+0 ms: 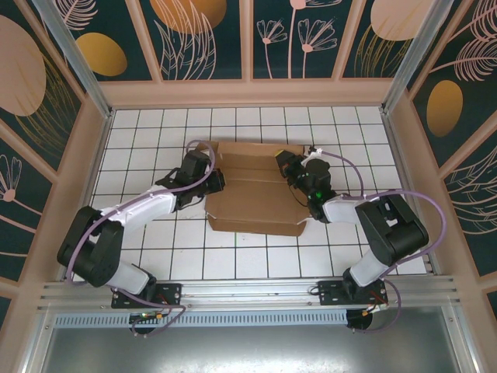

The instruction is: Fold the paper box

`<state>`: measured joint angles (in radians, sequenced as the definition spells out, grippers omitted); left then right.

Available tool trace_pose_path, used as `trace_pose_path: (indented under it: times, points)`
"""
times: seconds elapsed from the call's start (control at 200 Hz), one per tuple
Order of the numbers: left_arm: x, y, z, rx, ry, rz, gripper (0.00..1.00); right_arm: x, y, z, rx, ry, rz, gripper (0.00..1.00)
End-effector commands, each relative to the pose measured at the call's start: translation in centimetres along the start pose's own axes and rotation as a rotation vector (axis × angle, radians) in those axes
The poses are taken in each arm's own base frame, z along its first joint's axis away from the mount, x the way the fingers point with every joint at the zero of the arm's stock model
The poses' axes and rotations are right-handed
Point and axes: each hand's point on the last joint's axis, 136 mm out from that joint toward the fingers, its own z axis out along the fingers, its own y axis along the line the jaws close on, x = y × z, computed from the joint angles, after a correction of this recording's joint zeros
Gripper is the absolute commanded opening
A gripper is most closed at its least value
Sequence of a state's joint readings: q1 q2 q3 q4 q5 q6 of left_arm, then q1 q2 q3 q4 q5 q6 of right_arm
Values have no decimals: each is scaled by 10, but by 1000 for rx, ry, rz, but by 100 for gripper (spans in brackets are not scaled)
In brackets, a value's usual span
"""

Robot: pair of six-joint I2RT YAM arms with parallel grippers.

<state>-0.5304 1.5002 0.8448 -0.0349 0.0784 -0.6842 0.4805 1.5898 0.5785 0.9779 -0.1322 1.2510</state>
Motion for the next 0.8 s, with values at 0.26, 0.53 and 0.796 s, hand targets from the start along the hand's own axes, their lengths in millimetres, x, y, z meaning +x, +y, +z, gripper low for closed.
trace_pose_path:
  times: [0.26,0.53,0.796]
  points:
    - [-105,55,-101,-110,-440,-112,18,1,0,1,63,30,-119,6]
    - [-132,91,-82,-241,-412,-39,17,2,-12,11,119,98,-116,6]
    - [-147,101,-60,-315,-412,254,16,-6,-19,22,160,148,-98,5]
